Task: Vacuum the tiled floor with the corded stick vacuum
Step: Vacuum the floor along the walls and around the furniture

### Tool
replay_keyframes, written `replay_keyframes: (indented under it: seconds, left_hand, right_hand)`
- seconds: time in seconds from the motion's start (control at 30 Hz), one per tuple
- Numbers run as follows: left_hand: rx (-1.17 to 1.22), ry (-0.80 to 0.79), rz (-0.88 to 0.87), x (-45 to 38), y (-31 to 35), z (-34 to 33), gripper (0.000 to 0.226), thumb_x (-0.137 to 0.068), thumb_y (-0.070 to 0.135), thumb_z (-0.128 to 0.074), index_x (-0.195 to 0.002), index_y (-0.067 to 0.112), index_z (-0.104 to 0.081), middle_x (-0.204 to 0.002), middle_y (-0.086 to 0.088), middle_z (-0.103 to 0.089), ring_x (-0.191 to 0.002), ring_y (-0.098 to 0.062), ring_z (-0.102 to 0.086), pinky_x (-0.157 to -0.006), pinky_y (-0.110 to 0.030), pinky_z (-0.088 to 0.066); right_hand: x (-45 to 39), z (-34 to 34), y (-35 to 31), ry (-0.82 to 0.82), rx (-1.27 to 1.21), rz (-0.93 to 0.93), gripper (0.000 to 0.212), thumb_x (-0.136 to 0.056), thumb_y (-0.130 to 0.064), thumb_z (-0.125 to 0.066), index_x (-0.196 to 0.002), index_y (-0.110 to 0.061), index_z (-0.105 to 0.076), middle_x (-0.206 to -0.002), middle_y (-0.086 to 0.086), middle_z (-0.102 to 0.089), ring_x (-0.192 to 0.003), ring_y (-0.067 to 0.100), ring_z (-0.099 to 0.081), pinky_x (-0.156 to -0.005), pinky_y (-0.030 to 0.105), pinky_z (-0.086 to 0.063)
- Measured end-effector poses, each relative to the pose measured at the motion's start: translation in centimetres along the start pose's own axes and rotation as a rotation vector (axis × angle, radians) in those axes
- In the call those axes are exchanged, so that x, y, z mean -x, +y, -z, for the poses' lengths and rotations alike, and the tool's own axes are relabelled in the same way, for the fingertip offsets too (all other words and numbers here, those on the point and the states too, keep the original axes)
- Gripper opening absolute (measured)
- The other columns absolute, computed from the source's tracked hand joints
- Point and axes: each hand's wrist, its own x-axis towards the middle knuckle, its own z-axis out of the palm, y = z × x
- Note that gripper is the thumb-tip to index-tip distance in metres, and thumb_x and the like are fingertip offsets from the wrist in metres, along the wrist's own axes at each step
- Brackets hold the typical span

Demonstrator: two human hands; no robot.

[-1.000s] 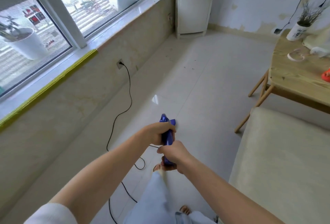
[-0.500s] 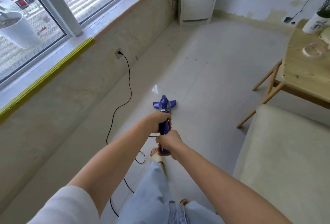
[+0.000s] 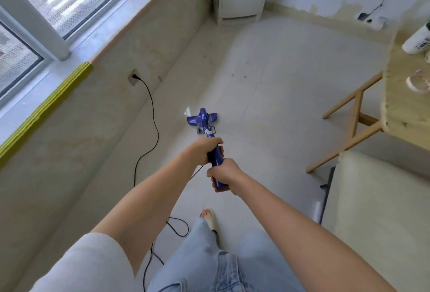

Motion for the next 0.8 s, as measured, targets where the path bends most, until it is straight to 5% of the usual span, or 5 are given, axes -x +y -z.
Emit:
replay_keyframes:
  seconds: [0.23,0.53,0.8]
  left_hand:
    - [-0.001,0.040,-0.012,-4.4,6.3,-0.1,0.014,-0.095,0.007,-0.053,-0.082,0.006,-0.045,-0.070,-0.007,-0.052,-0.062,-0.016,-0.051,-0.074,-0.031,-0.048]
    - [0.027,0.139,-0.033,-10.7,16.5,-3.3,0.010,-0.095,0.006,-0.050,-0.087,0.005,-0.045,-0.069,-0.008,-0.050,-0.060,-0.017,-0.049,-0.058,-0.028,-0.046]
    - [0.011,0.267,-0.028,-15.4,24.4,-4.6,0.009,-0.092,0.007,-0.055,-0.087,0.002,-0.049,-0.070,-0.009,-0.054,-0.060,-0.020,-0.052,-0.065,-0.030,-0.050]
  right_hand:
    - [-5.0,1.3,-6.1,-0.017,0.063,-0.016,0.032,-0.084,0.003,-0.055,-0.115,-0.006,-0.049,-0.071,0.007,-0.051,-0.053,0.015,-0.050,-0.041,0.020,-0.046]
    - [-13.2,6.6,-15.6,-0.060,0.167,-0.026,0.018,-0.084,0.002,-0.053,-0.100,-0.005,-0.050,-0.069,0.007,-0.051,-0.052,0.016,-0.050,-0.043,0.022,-0.048]
    - [-19.0,9.6,-23.5,-0.127,0.239,-0.042,0.024,-0.083,0.003,-0.054,-0.104,-0.006,-0.049,-0.073,0.009,-0.054,-0.053,0.017,-0.054,-0.045,0.025,-0.051]
